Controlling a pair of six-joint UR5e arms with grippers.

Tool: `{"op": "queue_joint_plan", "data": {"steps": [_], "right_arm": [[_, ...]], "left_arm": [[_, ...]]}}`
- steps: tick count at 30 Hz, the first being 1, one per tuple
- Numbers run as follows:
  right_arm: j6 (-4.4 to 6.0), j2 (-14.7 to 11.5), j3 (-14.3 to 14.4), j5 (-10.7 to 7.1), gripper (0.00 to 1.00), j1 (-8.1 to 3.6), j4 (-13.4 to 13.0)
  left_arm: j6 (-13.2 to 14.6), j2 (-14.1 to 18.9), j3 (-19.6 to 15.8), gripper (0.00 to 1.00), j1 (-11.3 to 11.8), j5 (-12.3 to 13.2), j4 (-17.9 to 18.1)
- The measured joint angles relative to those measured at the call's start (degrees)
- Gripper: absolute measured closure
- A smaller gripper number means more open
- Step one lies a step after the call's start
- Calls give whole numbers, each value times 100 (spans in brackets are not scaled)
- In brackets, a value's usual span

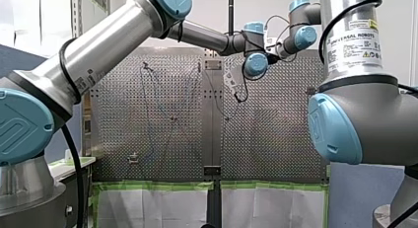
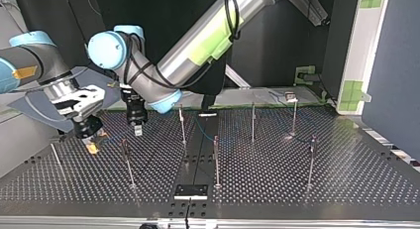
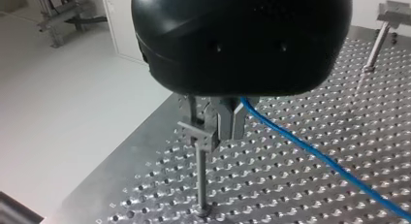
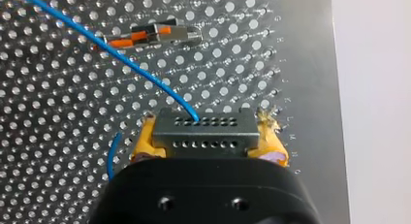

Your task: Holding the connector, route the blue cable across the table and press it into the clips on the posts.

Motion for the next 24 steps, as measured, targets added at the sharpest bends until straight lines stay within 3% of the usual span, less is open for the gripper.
{"op": "queue_joint_plan", "data": {"steps": [8, 24], "right_arm": [[-1, 74, -7, -135, 100, -49, -34], [7, 268, -216, -263, 100, -190, -54]], "left_arm": [[198, -5, -2, 100, 241, 352, 383], [238, -109, -20, 100, 710, 1107, 533]]}}
